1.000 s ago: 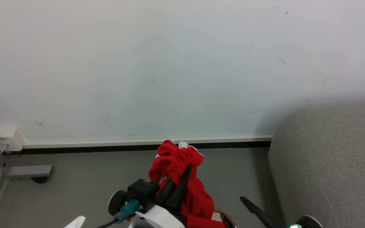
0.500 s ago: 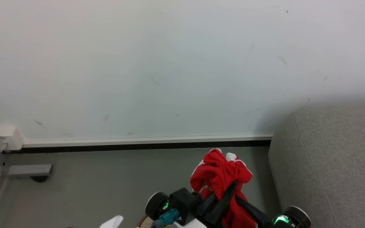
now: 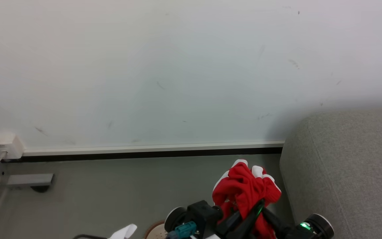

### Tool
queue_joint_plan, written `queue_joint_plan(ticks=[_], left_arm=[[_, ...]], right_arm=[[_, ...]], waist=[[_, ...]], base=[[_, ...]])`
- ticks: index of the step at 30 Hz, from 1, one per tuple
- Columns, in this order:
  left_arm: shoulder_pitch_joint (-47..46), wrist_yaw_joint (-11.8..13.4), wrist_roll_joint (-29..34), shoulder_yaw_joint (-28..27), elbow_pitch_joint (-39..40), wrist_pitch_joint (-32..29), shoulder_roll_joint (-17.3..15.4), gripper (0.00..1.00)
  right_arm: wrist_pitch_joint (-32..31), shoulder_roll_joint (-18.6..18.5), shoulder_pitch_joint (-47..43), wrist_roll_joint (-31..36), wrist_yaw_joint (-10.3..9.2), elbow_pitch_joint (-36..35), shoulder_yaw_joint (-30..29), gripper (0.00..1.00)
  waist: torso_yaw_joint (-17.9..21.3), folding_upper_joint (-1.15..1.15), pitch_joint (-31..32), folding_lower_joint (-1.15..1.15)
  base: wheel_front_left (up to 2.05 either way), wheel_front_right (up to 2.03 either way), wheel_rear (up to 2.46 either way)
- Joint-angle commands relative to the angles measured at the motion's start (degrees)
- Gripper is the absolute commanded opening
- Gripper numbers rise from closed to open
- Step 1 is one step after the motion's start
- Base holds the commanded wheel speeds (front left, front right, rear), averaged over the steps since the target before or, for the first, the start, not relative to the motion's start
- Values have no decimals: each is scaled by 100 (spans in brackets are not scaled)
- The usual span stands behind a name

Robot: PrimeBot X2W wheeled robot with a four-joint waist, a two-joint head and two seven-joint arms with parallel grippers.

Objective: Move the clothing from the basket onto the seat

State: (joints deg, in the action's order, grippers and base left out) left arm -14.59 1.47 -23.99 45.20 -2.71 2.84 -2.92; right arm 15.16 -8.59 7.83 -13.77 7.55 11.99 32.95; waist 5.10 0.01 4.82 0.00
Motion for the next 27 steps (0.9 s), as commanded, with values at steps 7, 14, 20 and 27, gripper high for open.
queue_joint_plan(ticks=[7,14,20,27], left_arm=[[34,118,36,-18,-28,44,-71,76],[75,183,85,-8,-232,136,-114,100],[75,168,81,57,-386,270,-116,100],[43,176,106,99,-579,420,-103,100]], right_arm=[[-1,-76,-116,-280,-13,-41,-61,0],[0,-206,-262,-524,-12,-267,-500,0],[0,-440,-369,-610,-12,-461,-1037,0],[0,-590,-493,-620,-12,-645,-1468,0]], waist=[[20,-1,14,0],[149,-1,10,0],[393,-1,-37,0],[744,-1,-79,0]], base=[[0,0,0],[0,0,0],[0,0,0],[0,0,0]])
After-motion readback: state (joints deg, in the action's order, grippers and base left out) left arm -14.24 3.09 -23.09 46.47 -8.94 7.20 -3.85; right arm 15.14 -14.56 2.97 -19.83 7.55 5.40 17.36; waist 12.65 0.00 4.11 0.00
